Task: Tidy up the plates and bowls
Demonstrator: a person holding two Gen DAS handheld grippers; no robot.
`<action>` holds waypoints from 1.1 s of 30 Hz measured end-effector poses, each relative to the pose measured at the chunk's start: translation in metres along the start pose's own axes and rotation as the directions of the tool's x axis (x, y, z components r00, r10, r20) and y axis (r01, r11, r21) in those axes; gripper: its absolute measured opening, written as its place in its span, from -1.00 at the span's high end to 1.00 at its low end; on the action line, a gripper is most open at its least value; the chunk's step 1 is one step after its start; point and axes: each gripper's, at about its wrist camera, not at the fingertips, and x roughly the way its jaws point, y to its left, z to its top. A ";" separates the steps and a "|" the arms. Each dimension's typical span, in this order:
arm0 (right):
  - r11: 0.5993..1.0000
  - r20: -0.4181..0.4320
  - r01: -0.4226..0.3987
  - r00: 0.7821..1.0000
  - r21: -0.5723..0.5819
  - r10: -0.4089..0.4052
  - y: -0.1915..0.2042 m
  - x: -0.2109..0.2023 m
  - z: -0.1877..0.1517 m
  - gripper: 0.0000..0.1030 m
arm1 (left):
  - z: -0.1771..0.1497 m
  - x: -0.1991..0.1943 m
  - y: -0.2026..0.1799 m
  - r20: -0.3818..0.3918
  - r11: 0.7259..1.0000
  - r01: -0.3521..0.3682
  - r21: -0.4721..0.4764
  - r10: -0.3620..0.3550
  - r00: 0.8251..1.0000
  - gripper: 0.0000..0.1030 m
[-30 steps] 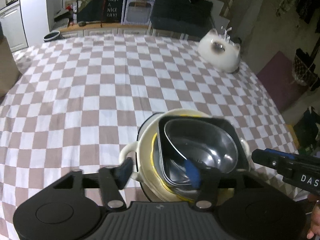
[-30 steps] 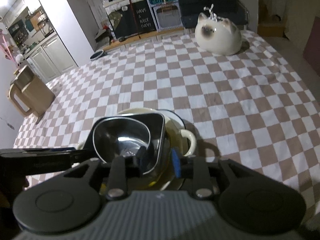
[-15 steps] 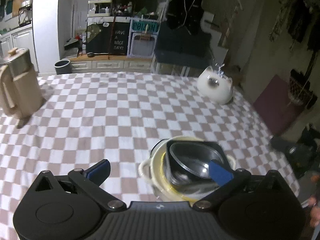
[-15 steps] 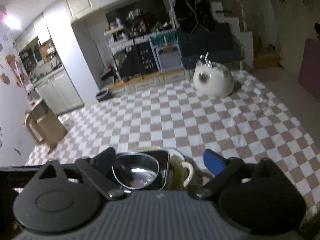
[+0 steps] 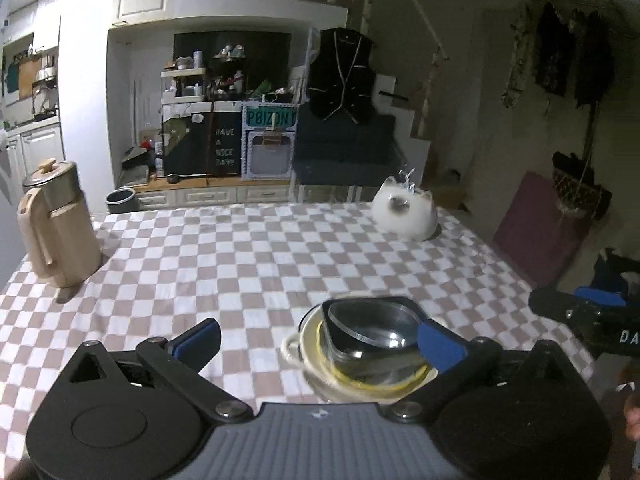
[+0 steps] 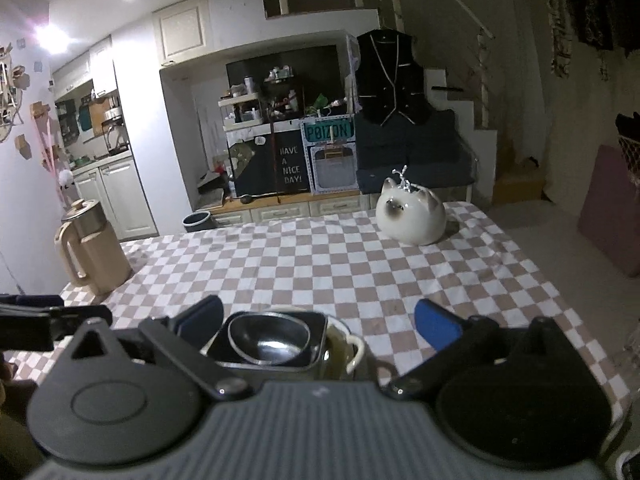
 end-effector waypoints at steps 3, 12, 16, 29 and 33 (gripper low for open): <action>1.000 -0.002 -0.006 1.000 0.005 0.006 -0.003 -0.005 -0.010 -0.99 | -0.013 -0.004 -0.001 0.002 0.999 -0.035 0.000 0.035 0.999 -1.00; 0.997 0.024 0.016 1.000 -0.072 -0.014 0.004 -0.021 -0.035 -0.99 | -0.043 -0.006 -0.004 0.003 0.995 -0.092 0.036 0.092 0.996 -1.00; 0.995 0.015 0.031 0.999 -0.091 -0.030 0.003 -0.021 -0.039 -0.99 | -0.053 -0.006 -0.002 0.007 0.994 -0.100 0.033 0.100 0.995 -1.00; 0.992 0.004 0.053 0.999 -0.111 -0.053 0.001 -0.019 -0.051 -0.99 | -0.075 -0.005 -0.009 0.012 0.990 -0.110 0.084 0.109 0.994 -1.00; 0.990 0.000 0.061 0.998 -0.127 -0.062 0.003 -0.020 -0.054 -0.99 | -0.077 -0.005 -0.007 0.015 0.991 -0.106 0.079 0.106 0.994 -1.00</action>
